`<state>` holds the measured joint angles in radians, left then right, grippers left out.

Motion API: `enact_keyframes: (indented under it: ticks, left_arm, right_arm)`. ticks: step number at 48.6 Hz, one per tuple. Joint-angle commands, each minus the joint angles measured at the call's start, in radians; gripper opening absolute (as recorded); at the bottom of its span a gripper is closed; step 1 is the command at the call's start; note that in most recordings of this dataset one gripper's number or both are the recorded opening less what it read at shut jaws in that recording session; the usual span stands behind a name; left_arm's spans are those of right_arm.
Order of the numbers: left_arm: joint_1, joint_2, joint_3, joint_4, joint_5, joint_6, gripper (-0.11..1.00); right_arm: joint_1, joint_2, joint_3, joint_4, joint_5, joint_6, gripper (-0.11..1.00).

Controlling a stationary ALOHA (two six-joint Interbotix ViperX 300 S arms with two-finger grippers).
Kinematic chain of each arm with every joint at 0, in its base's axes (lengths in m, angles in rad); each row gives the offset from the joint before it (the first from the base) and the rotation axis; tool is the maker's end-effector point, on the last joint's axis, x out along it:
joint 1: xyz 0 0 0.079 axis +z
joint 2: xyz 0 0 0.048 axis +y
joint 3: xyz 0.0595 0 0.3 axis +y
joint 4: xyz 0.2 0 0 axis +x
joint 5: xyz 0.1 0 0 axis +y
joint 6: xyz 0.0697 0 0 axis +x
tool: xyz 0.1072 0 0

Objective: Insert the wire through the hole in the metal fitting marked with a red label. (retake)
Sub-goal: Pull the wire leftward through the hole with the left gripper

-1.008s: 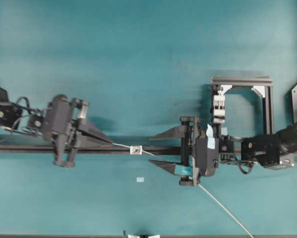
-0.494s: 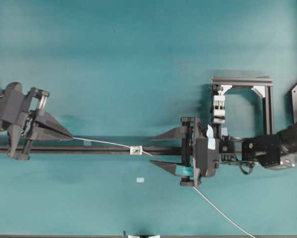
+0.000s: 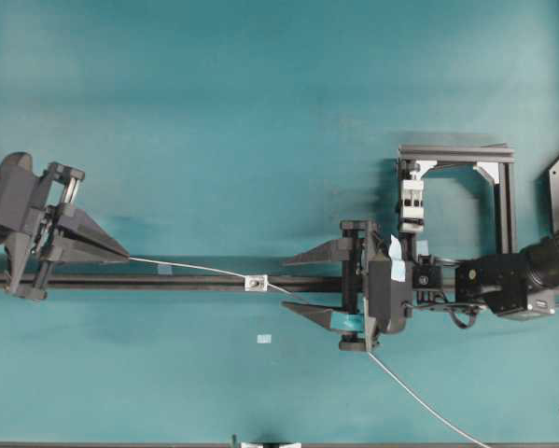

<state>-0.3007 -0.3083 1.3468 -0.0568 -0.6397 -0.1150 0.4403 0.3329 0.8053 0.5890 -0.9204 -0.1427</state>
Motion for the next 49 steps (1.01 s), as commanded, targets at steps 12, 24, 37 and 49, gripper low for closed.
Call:
enact_keyframes:
  ticks: [12,24,37,49]
  left_arm:
    - [-0.003,0.066,-0.052,-0.002,-0.005,-0.015,-0.1]
    - [0.005,0.077,-0.046,-0.002,-0.005,-0.133,0.14]
    - [0.005,0.078,-0.046,0.002,-0.005,-0.146,0.85]
    - [0.006,0.077,-0.049,0.0,-0.005,-0.144,0.86]
  right_arm:
    - [0.003,-0.034,-0.008,-0.003,-0.005,0.0,0.75]
    - [0.003,-0.034,-0.008,-0.003,-0.003,0.0,0.75]
    - [0.002,-0.034,-0.006,-0.003,-0.003,0.0,0.75]
    - [0.003,-0.035,-0.008,-0.003,-0.003,0.002,0.75]
